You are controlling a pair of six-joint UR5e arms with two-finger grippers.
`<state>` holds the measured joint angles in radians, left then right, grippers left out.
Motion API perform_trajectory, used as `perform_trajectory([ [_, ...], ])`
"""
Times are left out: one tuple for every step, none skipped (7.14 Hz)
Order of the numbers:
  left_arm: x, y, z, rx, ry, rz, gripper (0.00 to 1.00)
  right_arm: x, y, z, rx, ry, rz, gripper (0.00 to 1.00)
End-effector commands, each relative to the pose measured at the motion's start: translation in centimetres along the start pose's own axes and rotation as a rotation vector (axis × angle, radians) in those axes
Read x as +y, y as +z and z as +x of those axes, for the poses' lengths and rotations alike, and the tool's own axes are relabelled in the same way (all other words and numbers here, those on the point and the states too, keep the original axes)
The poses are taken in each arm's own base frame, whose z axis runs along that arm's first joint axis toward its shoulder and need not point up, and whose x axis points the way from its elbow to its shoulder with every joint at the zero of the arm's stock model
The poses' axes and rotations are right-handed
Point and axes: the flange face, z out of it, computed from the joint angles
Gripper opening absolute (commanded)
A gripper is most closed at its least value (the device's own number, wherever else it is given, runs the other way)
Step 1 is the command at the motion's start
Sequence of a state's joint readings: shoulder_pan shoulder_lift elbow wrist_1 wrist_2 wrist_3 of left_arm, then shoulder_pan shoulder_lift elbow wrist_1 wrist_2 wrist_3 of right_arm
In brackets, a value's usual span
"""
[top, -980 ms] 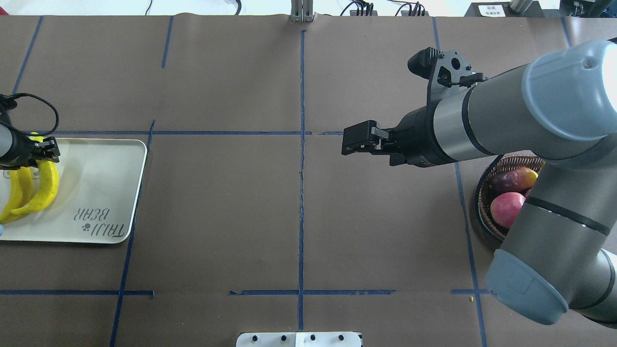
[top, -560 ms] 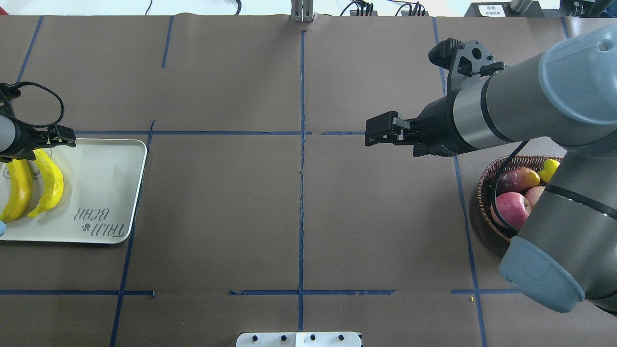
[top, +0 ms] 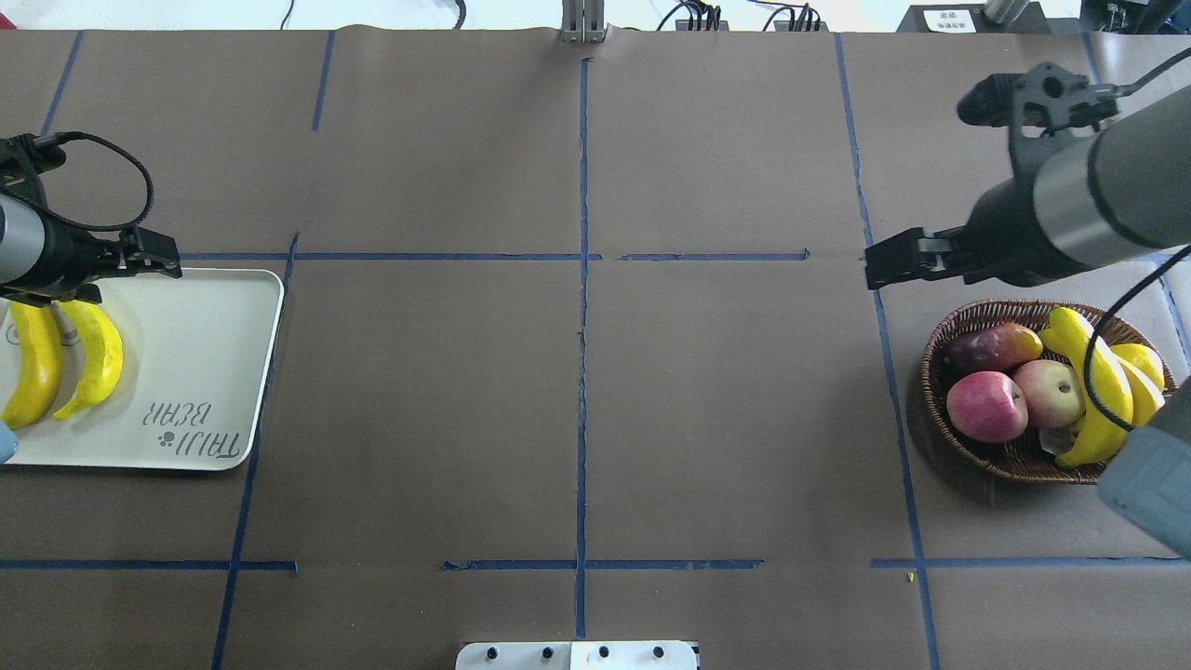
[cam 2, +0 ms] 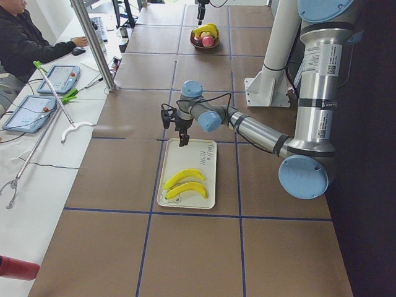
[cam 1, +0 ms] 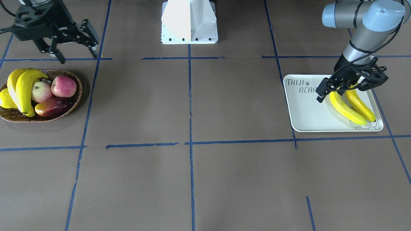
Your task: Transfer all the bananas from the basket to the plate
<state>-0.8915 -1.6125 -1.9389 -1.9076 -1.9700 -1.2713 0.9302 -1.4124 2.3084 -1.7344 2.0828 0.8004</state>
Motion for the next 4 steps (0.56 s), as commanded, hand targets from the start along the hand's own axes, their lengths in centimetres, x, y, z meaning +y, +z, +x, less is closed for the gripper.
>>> perform_trajectory([
  [3.8,0.5,5.2,0.048,-0.054,-0.048,1.0,2.3,-1.5,11.1,0.009,0.007,-0.094,1.0],
  [4.9,0.9,6.0,0.051,-0.061,-0.066,1.0,4.0,-0.5,13.3,0.02,0.013,-0.11,1.0],
  [5.4,1.0,7.0,0.062,-0.055,-0.074,1.0,6.4,0.9,16.3,-0.006,-0.009,-0.074,1.0],
  [5.5,0.9,7.3,0.066,-0.058,-0.075,1.0,7.8,2.9,18.8,-0.072,-0.004,-0.029,1.0],
])
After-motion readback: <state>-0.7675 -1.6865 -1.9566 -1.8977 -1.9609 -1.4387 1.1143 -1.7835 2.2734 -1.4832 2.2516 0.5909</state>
